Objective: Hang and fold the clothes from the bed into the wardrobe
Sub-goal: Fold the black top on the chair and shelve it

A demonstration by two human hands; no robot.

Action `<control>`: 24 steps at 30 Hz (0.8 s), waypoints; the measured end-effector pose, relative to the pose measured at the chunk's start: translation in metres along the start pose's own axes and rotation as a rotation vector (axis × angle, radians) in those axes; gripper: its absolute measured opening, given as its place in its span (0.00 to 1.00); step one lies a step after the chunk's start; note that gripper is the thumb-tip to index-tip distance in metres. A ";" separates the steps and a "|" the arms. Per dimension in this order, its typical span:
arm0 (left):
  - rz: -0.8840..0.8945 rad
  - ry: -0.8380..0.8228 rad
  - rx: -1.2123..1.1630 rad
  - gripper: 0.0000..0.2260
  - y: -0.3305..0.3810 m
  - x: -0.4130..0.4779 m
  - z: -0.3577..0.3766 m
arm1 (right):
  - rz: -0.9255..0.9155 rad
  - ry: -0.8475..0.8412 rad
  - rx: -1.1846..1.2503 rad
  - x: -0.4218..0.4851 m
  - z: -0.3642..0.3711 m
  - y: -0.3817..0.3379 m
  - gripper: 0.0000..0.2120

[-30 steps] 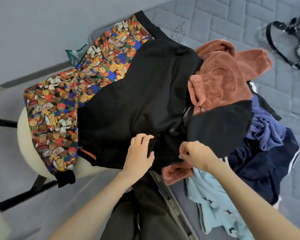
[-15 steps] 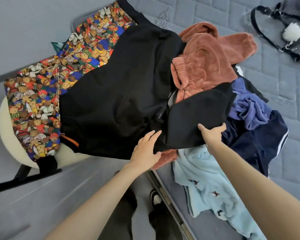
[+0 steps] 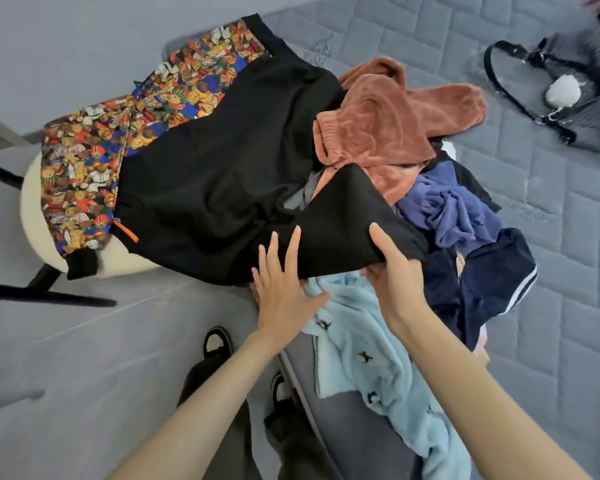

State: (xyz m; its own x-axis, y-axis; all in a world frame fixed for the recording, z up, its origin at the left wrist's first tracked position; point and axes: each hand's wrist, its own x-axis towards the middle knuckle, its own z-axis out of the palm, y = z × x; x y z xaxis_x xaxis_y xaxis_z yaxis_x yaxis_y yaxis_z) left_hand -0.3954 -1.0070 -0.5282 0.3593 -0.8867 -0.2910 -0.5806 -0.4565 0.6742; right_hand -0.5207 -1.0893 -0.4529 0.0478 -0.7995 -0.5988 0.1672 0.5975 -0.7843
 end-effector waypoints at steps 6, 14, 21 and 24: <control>0.103 0.167 -0.171 0.31 0.040 -0.031 0.009 | -0.225 0.185 -0.247 -0.102 -0.027 0.001 0.18; 0.120 -0.200 -0.080 0.29 0.001 -0.081 0.002 | -0.601 0.312 -0.593 -0.138 -0.057 -0.010 0.12; 0.040 -0.257 -0.248 0.19 0.010 -0.116 -0.022 | -0.724 0.067 -0.768 -0.152 -0.025 -0.008 0.14; 0.097 -0.154 -0.303 0.25 0.021 -0.121 -0.045 | -0.800 -0.047 -1.022 -0.159 -0.009 -0.008 0.13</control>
State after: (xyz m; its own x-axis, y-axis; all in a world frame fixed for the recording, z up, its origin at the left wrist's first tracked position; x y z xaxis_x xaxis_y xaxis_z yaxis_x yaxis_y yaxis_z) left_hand -0.4183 -0.9063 -0.4484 0.1855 -0.9362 -0.2986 -0.3556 -0.3472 0.8677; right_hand -0.5384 -0.9659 -0.3526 0.3219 -0.9434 0.0798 -0.6563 -0.2831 -0.6994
